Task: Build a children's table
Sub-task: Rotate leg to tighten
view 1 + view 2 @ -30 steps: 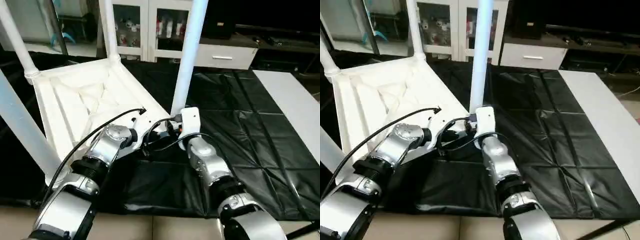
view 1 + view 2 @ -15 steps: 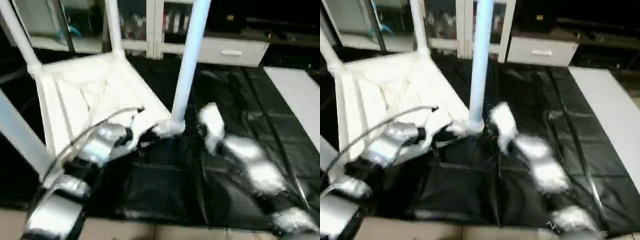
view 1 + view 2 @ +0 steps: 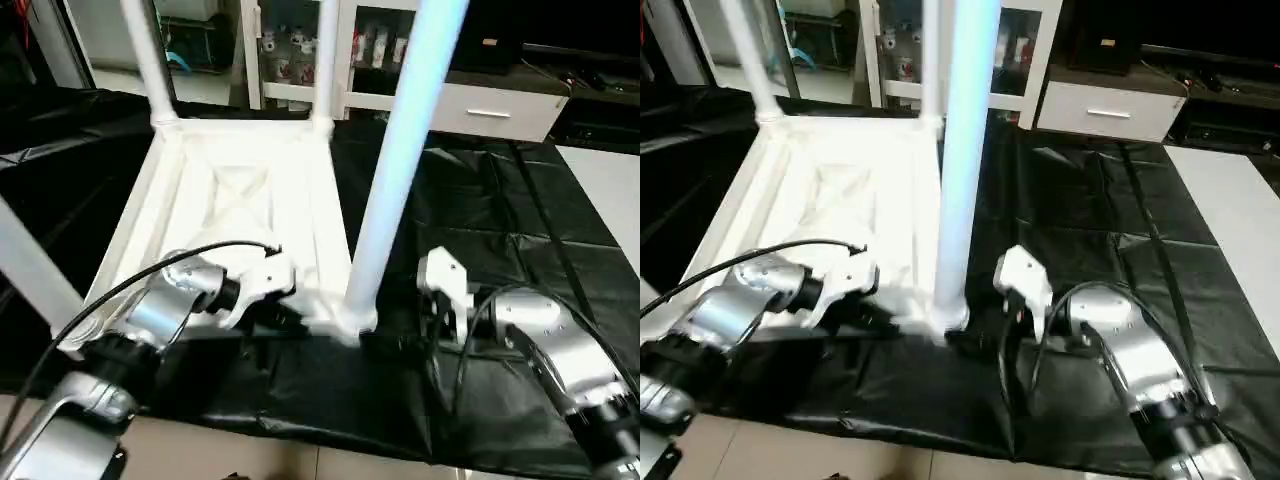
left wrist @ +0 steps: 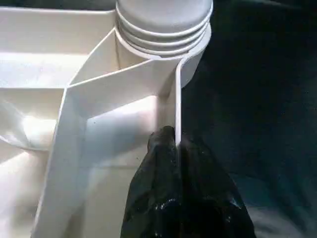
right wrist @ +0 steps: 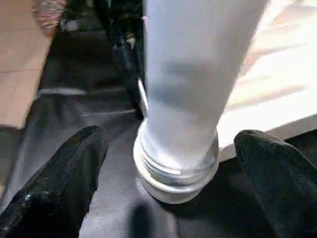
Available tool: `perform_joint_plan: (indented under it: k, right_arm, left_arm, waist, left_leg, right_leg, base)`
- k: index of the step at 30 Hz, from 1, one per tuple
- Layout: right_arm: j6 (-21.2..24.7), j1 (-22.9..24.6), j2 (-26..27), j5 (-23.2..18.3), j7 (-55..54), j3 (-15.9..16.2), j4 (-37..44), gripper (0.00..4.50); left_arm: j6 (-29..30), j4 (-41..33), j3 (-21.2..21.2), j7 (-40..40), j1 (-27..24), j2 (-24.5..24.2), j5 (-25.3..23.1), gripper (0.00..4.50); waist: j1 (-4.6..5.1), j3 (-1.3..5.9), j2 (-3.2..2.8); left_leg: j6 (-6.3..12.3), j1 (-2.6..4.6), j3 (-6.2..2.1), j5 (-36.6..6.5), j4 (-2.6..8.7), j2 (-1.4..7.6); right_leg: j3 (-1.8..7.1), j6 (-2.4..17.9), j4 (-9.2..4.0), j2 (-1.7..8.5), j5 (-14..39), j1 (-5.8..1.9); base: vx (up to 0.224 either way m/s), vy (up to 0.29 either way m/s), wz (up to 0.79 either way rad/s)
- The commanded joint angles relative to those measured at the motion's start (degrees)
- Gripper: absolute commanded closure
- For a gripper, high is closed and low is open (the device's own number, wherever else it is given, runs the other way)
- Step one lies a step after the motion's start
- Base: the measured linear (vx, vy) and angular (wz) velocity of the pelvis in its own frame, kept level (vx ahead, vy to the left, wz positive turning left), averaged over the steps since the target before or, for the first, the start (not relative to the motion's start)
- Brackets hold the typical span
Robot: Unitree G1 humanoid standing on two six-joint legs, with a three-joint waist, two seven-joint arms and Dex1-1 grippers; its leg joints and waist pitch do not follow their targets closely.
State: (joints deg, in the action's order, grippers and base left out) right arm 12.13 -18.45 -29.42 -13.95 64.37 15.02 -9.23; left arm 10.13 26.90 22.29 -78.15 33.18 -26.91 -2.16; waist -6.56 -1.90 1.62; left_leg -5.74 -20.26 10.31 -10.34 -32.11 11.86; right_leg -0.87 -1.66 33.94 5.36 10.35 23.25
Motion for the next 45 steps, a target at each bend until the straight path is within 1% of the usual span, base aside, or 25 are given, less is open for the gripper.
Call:
perform_joint_plan:
  k: [1,2,6,9,10,11,12,13,14,15,17,21,22,23,24,26,29,33,39,40,41,42,43,44,45]
  right_arm:
    - [0.82,0.08,-0.54,-0.30,1.88,1.25,1.30,0.03]
    - [0.59,-0.20,-0.23,0.37,2.01,1.79,0.72,0.03]
    - [0.07,-0.90,0.44,1.76,1.73,2.40,-0.61,0.03]
    - [-0.26,-2.36,2.05,2.18,1.01,2.61,-2.95,0.03]
    - [-0.24,-2.88,2.67,2.08,0.73,2.58,-3.72,0.03]
    - [-0.24,-3.32,3.11,1.95,0.53,2.52,-4.13,0.20]
    - [-0.26,-3.54,3.30,1.92,0.42,2.49,-4.29,0.20]
    - [-0.19,-3.71,3.45,1.82,0.41,2.47,-4.40,0.34]
    - [-0.25,-4.21,3.83,1.80,0.27,2.48,-4.92,0.34]
    - [-0.25,-4.21,3.83,1.80,0.27,2.48,-4.92,0.54]
    - [-0.12,-4.65,4.26,1.87,0.47,2.51,-5.61,0.59]
    - [-0.54,-5.02,4.47,2.57,0.62,2.82,-6.44,1.02]
    - [-0.70,-5.06,4.47,2.71,0.63,2.87,-6.59,1.02]
    - [-1.24,-5.16,4.47,3.19,0.66,3.07,-7.07,1.23]
    - [-1.99,-5.28,4.48,3.66,0.65,3.21,-7.77,1.23]
    - [-1.99,-5.28,4.48,3.66,0.65,3.21,-7.77,1.36]
    - [-3.40,-5.50,4.07,4.62,0.94,3.87,-9.00,1.69]
    - [-4.41,-5.75,3.95,5.60,0.93,4.26,-10.07,1.77]
    - [-5.64,-6.09,4.64,6.49,0.32,4.04,-11.68,1.88]
    - [-5.76,-6.18,5.04,6.50,-0.48,3.74,-12.21,1.88]
    - [-5.73,-6.38,5.79,6.56,-2.18,3.13,-13.07,1.88]
    - [-6.06,-6.67,6.65,6.87,-4.38,2.49,-14.20,1.88]
    - [-6.29,-6.88,7.20,7.10,-5.81,2.08,-14.92,1.88]
    - [-5.17,-7.19,8.40,7.58,-9.28,1.32,-16.26,1.88]
    - [-3.31,-7.51,10.02,7.95,-13.66,0.18,-17.98,1.88]
  left_arm:
    - [1.50,1.15,5.43,-3.07,-2.59,0.63,-2.11,4.50]
    - [1.07,1.53,5.24,-2.42,-2.46,0.82,-2.51,4.50]
    - [1.15,1.36,5.14,-2.35,-2.48,0.77,-2.73,4.50]
    - [1.38,1.12,5.25,-2.47,-2.53,0.82,-2.78,4.50]
    - [1.48,1.05,5.30,-2.50,-2.54,0.84,-2.78,4.50]
    - [1.93,0.54,5.44,-2.51,-2.65,0.68,-2.65,4.50]
    - [2.26,0.16,5.54,-2.53,-2.74,0.54,-2.55,4.50]
    - [2.45,-0.07,5.56,-2.57,-2.84,0.48,-2.55,4.50]
    - [2.83,-0.56,5.61,-2.66,-3.06,0.35,-2.57,4.50]
    - [2.83,-0.56,5.61,-2.66,-3.06,0.35,-2.57,4.50]
    - [2.99,-0.75,5.54,-2.73,-3.25,0.34,-2.68,4.50]
    - [3.02,-0.79,5.49,-2.66,-3.35,0.32,-2.74,4.50]
    - [3.03,-0.81,5.48,-2.63,-3.37,0.32,-2.74,4.50]
    - [3.07,-0.88,5.47,-2.53,-3.45,0.32,-2.76,4.50]
    - [3.05,-1.00,5.41,-2.17,-3.55,0.35,-2.87,4.50]
    - [3.05,-1.00,5.41,-2.17,-3.55,0.35,-2.87,4.50]
    - [3.16,-1.28,5.41,-1.44,-3.78,0.39,-3.16,4.50]
    - [3.19,-1.36,5.54,-1.35,-3.79,0.40,-3.32,4.50]
    - [3.18,-1.24,5.65,-1.10,-3.75,0.50,-3.56,4.50]
    - [3.20,-1.06,5.58,-0.68,-3.69,0.66,-3.70,4.50]
    - [3.28,-0.53,5.34,0.49,-3.50,1.06,-4.00,4.50]
    - [3.23,0.12,4.92,1.80,-3.28,1.60,-4.30,4.50]
    - [3.20,0.54,4.63,2.64,-3.12,1.96,-4.49,4.50]
    - [3.58,1.65,3.60,4.76,-2.64,3.14,-4.29,4.50]
    - [3.55,3.18,2.46,7.54,-1.92,4.59,-4.22,4.50]
  waist:
    - [0.31,2.52,-0.07]
    - [0.29,2.47,0.08]
    - [0.34,2.44,0.04]
    - [0.45,2.65,0.03]
    - [0.57,2.65,-0.01]
    - [0.46,2.74,-0.04]
    - [0.41,2.76,-0.08]
    - [0.37,2.80,-0.10]
    - [0.38,2.83,0.18]
    - [0.37,2.80,0.09]
    - [0.37,2.82,0.11]
    - [0.37,2.80,0.14]
    - [0.36,2.80,0.11]
    - [0.32,2.84,0.42]
    - [0.31,2.84,0.38]
    - [0.35,2.84,0.38]
    - [0.40,2.83,0.35]
    - [0.45,2.85,0.35]
    - [0.46,2.94,0.44]
    - [0.51,2.89,0.32]
    - [0.61,2.82,0.45]
    - [0.68,2.76,0.45]
    - [0.76,2.56,0.45]
    - [0.95,2.31,0.55]
    - [1.15,2.26,0.48]
  left_leg:
    - [1.76,0.30,0.29,-16.40,3.94,0.99]
    - [1.58,0.22,0.27,-16.92,3.98,0.96]
    - [0.87,0.26,0.15,-17.77,4.06,0.90]
    - [0.87,0.32,0.15,-16.83,3.93,0.86]
    - [0.88,0.22,0.11,-16.47,3.96,0.84]
    - [1.07,0.37,0.24,-15.53,3.79,0.85]
    - [1.16,0.35,0.24,-15.08,3.77,0.85]
    - [1.24,0.35,0.25,-14.32,3.74,0.84]
    - [1.50,0.27,0.28,-13.65,3.66,0.80]
    - [1.62,0.24,0.30,-13.38,3.66,0.78]
    - [1.78,0.28,0.35,-13.28,3.59,0.75]
    - [1.62,0.27,0.34,-13.71,3.59,0.74]
    - [1.56,0.28,0.32,-13.75,3.61,0.75]
    - [1.63,0.24,0.32,-13.38,3.57,0.75]
    - [1.68,0.27,0.36,-13.36,3.56,0.74]
    - [1.72,0.23,0.36,-13.20,3.54,0.72]
    - [1.86,0.24,0.35,-13.24,3.53,0.72]
    - [1.56,0.32,0.29,-14.42,3.59,0.75]
    - [1.61,0.34,0.30,-14.42,3.54,0.73]
    - [1.46,0.38,0.26,-15.11,3.63,0.75]
    - [1.30,0.33,0.24,-15.99,3.69,0.71]
    - [1.16,0.34,0.24,-16.62,3.76,0.72]
    - [0.57,0.30,0.11,-18.52,3.98,0.68]
    - [-0.08,0.49,0.02,-21.02,4.12,0.62]
    - [-0.44,0.57,-0.05,-22.25,4.17,0.55]
  right_leg:
    - [0.96,12.53,-3.54,1.44,10.53,-2.13]
    - [0.98,12.06,-3.68,1.52,12.09,-2.14]
    - [1.02,10.95,-3.90,1.59,14.89,-2.00]
    - [0.95,11.52,-3.64,1.52,12.87,-2.01]
    - [0.93,11.77,-3.53,1.50,12.26,-2.08]
    - [0.94,12.41,-3.34,1.39,10.09,-2.06]
    - [0.91,12.59,-3.26,1.36,9.32,-2.14]
    - [0.86,12.93,-3.11,1.31,7.95,-2.22]
    - [0.82,13.19,-2.95,1.32,7.10,-2.35]
    - [0.83,13.26,-2.96,1.34,6.88,-2.38]
    - [0.84,13.22,-2.99,1.35,6.97,-2.40]
    - [0.85,13.03,-3.08,1.38,8.24,-2.40]
    - [0.85,13.02,-3.07,1.39,8.34,-2.40]
    - [0.83,12.98,-2.99,1.45,8.51,-2.41]
    - [0.85,13.01,-3.06,1.47,8.55,-2.39]
    - [0.84,12.94,-3.03,1.40,8.24,-2.43]
    - [0.82,12.86,-3.02,1.36,8.11,-2.39]
    - [0.81,12.73,-3.12,1.36,9.17,-2.37]
    - [0.80,12.89,-3.05,1.34,8.39,-2.36]
    - [0.78,12.84,-3.13,1.30,8.98,-2.30]
    - [0.78,12.65,-3.24,1.29,10.08,-2.32]
    - [0.79,12.56,-3.34,1.33,11.09,-2.23]
    - [0.73,11.70,-3.70,1.40,14.63,-2.15]
    - [0.72,10.45,-4.21,1.48,19.68,-1.85]
    - [0.76,9.81,-4.43,1.50,22.06,-1.63]
  base:
    - [0.000,0.000,0.00]
    - [0.000,0.000,0.00]
    - [0.000,0.000,0.00]
    - [0.000,0.000,0.00]
    - [0.000,0.000,0.00]
    - [0.000,0.000,0.00]
    - [0.000,0.000,0.00]
    - [0.000,0.000,0.00]
    - [0.000,0.000,0.00]
    - [0.000,0.000,0.00]
    - [0.000,0.000,0.00]
    - [0.000,0.000,0.00]
    - [0.000,0.000,0.00]
    - [0.000,0.000,0.00]
    - [0.000,0.000,0.00]
    - [0.000,0.000,0.00]
    - [0.000,0.000,0.00]
    - [0.000,0.000,0.00]
    - [0.000,0.000,0.00]
    - [0.000,0.000,0.00]
    - [0.000,0.000,0.00]
    - [0.000,0.000,0.00]
    - [0.000,0.000,0.00]
    - [0.000,0.000,0.00]
    - [0.000,0.000,0.00]
